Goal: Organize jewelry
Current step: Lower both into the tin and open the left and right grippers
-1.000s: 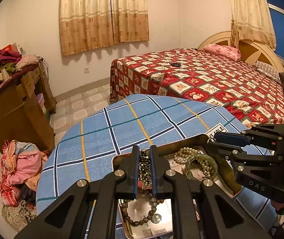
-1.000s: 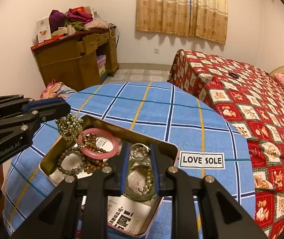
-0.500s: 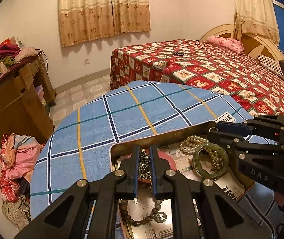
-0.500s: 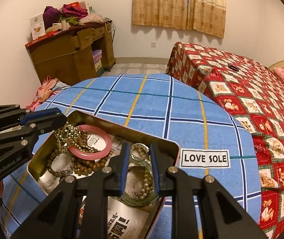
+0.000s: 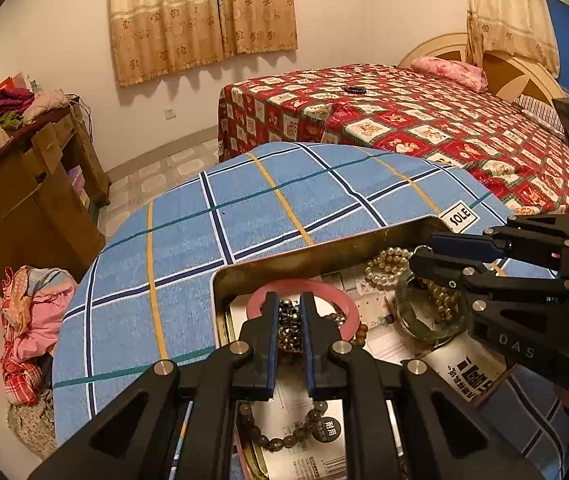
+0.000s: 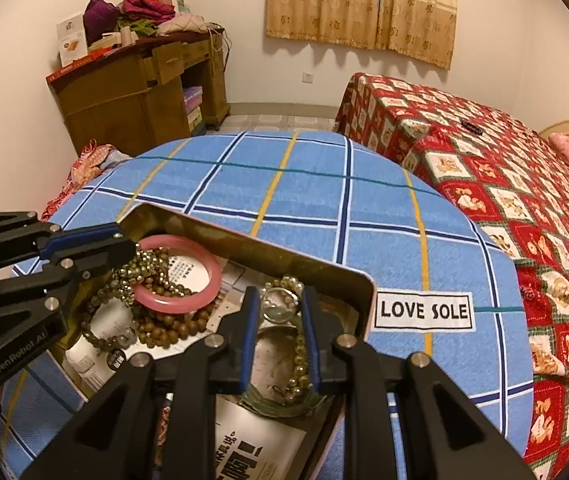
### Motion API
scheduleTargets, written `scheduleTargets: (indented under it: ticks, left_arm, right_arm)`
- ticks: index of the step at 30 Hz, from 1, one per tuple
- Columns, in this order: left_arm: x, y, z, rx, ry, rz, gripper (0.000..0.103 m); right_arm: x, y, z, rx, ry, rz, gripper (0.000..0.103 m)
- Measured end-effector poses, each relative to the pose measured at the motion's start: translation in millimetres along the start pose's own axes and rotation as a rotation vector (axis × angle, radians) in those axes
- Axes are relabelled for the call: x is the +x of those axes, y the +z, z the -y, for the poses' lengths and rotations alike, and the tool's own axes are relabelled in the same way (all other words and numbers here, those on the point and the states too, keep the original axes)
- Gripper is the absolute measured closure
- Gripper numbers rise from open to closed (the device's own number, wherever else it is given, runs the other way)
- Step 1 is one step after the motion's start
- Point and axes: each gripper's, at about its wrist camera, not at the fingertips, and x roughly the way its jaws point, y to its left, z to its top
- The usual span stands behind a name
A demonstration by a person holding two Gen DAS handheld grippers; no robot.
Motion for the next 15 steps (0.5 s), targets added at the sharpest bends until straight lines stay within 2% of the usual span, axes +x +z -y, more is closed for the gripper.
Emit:
scheduleTargets:
  ticks: [15]
  left_arm:
    - [0.1,-4.3,-4.9,-0.01,-0.008,-0.006,0.093]
  right_arm:
    - [4.0,-2.4,0.5,0.0,0.001,-0.005,0.079]
